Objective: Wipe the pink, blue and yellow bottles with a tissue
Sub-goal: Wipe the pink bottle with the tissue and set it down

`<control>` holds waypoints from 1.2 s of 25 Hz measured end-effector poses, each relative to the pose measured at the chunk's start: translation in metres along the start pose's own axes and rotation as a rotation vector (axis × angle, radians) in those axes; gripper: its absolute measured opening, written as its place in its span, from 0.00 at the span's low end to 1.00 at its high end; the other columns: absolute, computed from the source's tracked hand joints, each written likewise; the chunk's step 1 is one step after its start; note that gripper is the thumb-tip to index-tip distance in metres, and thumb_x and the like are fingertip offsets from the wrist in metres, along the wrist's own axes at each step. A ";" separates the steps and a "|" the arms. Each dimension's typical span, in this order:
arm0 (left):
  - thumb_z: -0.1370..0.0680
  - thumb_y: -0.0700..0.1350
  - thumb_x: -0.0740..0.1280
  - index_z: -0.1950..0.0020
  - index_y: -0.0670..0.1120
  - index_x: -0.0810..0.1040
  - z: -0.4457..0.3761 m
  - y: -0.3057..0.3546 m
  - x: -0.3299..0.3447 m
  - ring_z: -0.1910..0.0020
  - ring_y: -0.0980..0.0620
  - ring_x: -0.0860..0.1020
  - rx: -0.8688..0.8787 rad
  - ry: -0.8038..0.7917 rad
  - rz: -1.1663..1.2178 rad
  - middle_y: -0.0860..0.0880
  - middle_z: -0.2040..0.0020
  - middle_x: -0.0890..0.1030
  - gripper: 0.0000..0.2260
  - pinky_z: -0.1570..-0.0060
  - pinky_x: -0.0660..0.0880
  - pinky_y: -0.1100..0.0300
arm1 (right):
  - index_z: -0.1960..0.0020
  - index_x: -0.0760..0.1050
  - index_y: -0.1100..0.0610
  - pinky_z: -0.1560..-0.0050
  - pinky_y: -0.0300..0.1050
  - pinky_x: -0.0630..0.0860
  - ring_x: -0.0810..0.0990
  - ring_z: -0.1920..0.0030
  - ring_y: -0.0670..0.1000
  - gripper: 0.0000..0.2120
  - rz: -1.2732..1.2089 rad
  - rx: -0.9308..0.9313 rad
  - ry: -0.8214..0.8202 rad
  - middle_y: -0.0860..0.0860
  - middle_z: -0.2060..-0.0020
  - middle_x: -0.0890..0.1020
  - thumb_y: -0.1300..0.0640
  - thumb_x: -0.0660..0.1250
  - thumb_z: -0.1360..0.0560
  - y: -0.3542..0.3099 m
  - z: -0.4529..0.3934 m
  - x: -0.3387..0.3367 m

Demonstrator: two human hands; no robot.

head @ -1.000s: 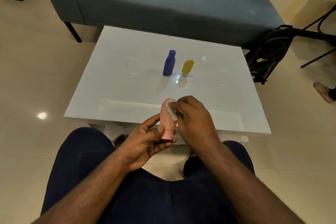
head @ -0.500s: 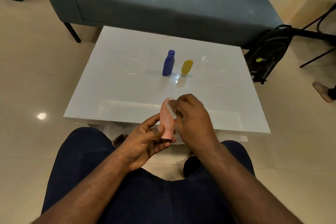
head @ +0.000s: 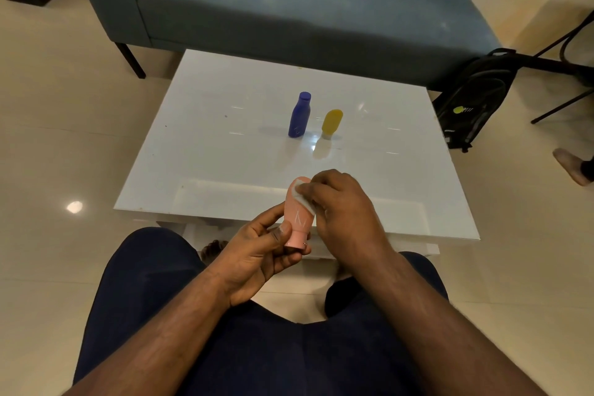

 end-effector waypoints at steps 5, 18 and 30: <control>0.24 0.43 0.69 0.28 0.49 0.75 0.001 0.001 -0.002 0.51 0.41 0.85 0.004 0.002 -0.009 0.37 0.42 0.83 0.24 0.56 0.83 0.57 | 0.42 0.80 0.57 0.49 0.46 0.76 0.77 0.48 0.53 0.15 -0.059 0.070 0.005 0.53 0.48 0.80 0.65 0.70 0.28 0.003 0.007 0.006; 0.25 0.42 0.68 0.27 0.48 0.73 0.000 0.003 0.001 0.52 0.41 0.85 0.001 -0.003 0.029 0.35 0.40 0.82 0.25 0.58 0.83 0.57 | 0.43 0.80 0.50 0.49 0.27 0.72 0.76 0.50 0.38 0.09 -0.345 0.370 0.136 0.43 0.49 0.80 0.58 0.66 0.22 0.040 0.017 -0.001; 0.26 0.42 0.68 0.28 0.48 0.75 0.003 0.008 -0.001 0.56 0.45 0.86 0.032 0.034 0.035 0.41 0.46 0.85 0.25 0.60 0.83 0.59 | 0.40 0.79 0.52 0.51 0.27 0.70 0.74 0.51 0.40 0.12 -0.248 0.235 0.048 0.45 0.49 0.77 0.59 0.65 0.22 0.007 0.031 0.008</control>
Point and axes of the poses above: each hand's wrist, its own z-axis away from the middle knuckle, its own x-axis out of the palm, y = z × x, the point moved 10 cm from there along -z, towards the middle knuckle
